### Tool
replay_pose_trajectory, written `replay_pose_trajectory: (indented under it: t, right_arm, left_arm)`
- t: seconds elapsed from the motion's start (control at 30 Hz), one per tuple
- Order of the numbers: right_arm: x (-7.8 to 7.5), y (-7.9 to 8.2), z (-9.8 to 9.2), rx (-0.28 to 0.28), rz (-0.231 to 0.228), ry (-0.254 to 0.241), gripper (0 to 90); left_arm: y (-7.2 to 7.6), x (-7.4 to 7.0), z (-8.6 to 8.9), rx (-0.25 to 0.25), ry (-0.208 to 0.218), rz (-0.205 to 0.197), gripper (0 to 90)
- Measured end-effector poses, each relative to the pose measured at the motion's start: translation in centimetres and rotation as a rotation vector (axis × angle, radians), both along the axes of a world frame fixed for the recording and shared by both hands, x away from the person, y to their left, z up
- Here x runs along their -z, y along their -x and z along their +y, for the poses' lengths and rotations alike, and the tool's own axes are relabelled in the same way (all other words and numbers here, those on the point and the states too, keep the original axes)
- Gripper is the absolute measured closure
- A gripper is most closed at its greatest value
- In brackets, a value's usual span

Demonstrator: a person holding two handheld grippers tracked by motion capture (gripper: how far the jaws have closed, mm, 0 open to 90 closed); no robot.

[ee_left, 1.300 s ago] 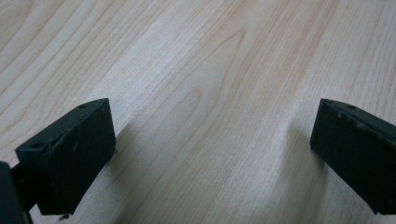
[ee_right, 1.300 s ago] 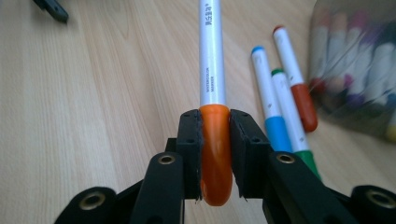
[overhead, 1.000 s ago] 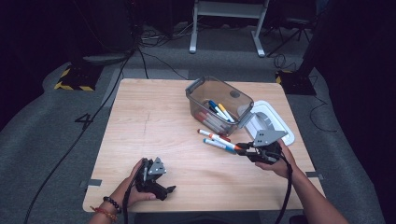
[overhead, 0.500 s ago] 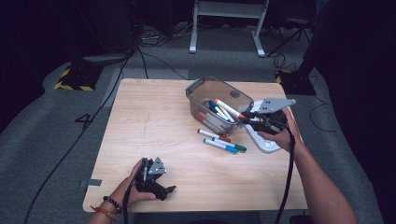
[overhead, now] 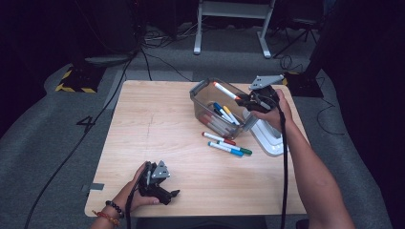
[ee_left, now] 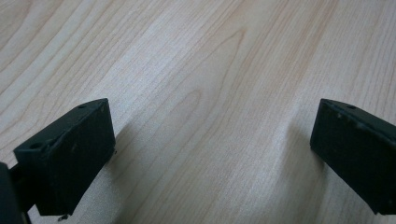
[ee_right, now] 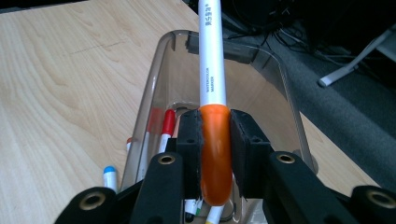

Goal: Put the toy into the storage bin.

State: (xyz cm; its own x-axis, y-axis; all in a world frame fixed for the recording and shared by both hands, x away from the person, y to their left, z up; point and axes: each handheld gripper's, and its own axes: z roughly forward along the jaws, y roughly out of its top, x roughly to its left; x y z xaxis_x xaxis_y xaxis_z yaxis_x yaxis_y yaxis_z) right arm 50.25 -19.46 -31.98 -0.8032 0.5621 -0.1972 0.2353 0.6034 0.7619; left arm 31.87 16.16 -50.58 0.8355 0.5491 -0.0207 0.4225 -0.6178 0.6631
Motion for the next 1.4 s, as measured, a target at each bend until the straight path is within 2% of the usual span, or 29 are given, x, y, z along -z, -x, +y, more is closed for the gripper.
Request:
replay_pose_trajectory:
  t: [0.23, 0.5, 0.67, 0.9, 1.1, 1.27, 1.4]
  right_arm:
    - [2.1, -2.3, 2.0, 0.034, 0.071, 0.058, 74.9]
    - [4.3, -3.9, 3.8, 0.051, 0.14, 0.104, 74.9]
    - [5.6, -4.8, 4.9, 0.059, 0.177, 0.159, 74.9]
    - [6.9, -5.4, 5.9, 0.053, 0.245, 0.227, 74.8]
    - [7.3, -5.5, 5.9, 0.062, 0.287, 0.26, 74.8]
    - [7.6, -5.4, 5.8, 0.035, 0.336, 0.303, 74.4]
    - [7.5, -5.4, 5.4, 0.044, 0.326, 0.283, 67.7]
  left_arm:
    - [0.0, 0.0, 0.0, -0.001, -0.001, 0.001, 0.2]
    - [0.0, 0.0, 0.0, -0.001, -0.001, 0.001, 0.2]
    - [0.0, 0.0, 0.0, -0.001, -0.001, 0.001, 0.2]
    - [0.0, 0.0, 0.0, -0.001, -0.001, 0.001, 0.2]
    - [0.0, 0.0, 0.0, -0.001, -0.001, 0.001, 0.2]
    - [0.0, 0.0, 0.0, -0.001, -0.001, 0.001, 0.2]
    - [0.0, 0.0, 0.0, -0.001, -0.001, 0.001, 0.2]
